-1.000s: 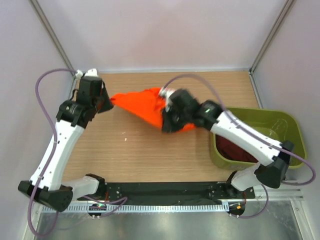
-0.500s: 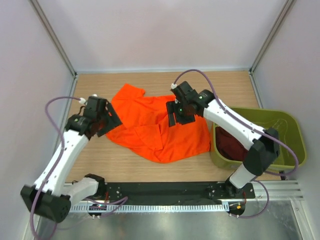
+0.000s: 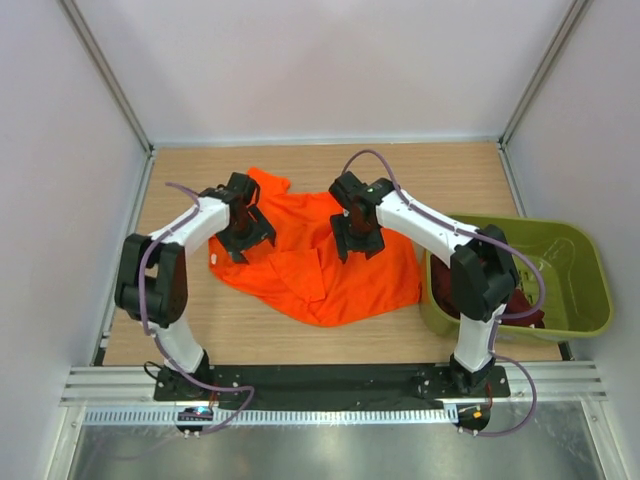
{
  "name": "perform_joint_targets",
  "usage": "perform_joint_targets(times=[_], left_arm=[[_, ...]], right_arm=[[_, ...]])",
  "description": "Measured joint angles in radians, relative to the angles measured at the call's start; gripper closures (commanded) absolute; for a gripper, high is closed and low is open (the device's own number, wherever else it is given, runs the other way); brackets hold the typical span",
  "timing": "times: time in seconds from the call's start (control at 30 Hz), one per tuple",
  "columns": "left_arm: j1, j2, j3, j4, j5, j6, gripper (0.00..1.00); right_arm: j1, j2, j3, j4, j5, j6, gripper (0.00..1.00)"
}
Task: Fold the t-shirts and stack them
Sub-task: Flatten the tshirt out
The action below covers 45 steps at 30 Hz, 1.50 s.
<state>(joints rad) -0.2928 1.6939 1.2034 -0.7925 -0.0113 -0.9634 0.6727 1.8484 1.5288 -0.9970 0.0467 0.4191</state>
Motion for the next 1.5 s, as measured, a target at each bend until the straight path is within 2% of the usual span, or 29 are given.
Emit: perform_joint_targets(times=[0.1,0.3,0.53,0.7,0.77,0.9,1.03,1.1,1.17,1.23,1.37,1.5], left_arm=[[0.042,0.116,0.074,-0.017,-0.007,-0.006,0.19],[0.231,0.239,0.116,-0.086,-0.016,0.001,0.17],[0.399,0.251,0.174,-0.138,-0.148,0.067,0.14],[0.436,0.241,0.245,-0.179,-0.249,0.155,0.13],[0.409,0.208,0.254,-0.184,-0.289,0.192,0.13],[0.265,0.077,0.247,-0.195,-0.312,0.250,0.23],[0.010,-0.087,0.196,-0.105,-0.185,0.293,0.34],[-0.084,-0.105,0.186,-0.066,-0.116,0.304,0.38],[-0.136,-0.071,0.195,-0.051,-0.084,0.315,0.40],[-0.166,0.015,0.237,-0.070,-0.087,0.318,0.38],[-0.208,0.193,0.336,-0.122,-0.139,0.312,0.34],[-0.255,0.282,0.363,-0.135,-0.173,0.293,0.38]], right_arm=[[-0.030,0.019,0.024,-0.003,-0.001,0.002,0.34],[-0.088,0.033,0.056,-0.013,-0.001,0.003,0.34],[-0.120,0.064,0.101,-0.030,-0.010,0.002,0.34],[-0.120,0.092,0.103,-0.045,-0.023,-0.003,0.36],[-0.120,0.091,0.097,-0.051,-0.024,-0.006,0.39],[-0.120,0.061,0.017,-0.050,-0.018,-0.026,0.43],[-0.120,0.008,-0.074,-0.074,-0.005,-0.043,0.43],[-0.120,-0.018,-0.087,-0.083,-0.003,-0.047,0.43],[-0.120,-0.046,-0.087,-0.084,-0.003,-0.048,0.43],[-0.120,-0.085,-0.086,-0.085,-0.004,-0.047,0.42],[-0.120,-0.159,-0.087,-0.083,-0.005,-0.044,0.43],[-0.120,-0.248,-0.134,-0.066,-0.009,-0.023,0.42]])
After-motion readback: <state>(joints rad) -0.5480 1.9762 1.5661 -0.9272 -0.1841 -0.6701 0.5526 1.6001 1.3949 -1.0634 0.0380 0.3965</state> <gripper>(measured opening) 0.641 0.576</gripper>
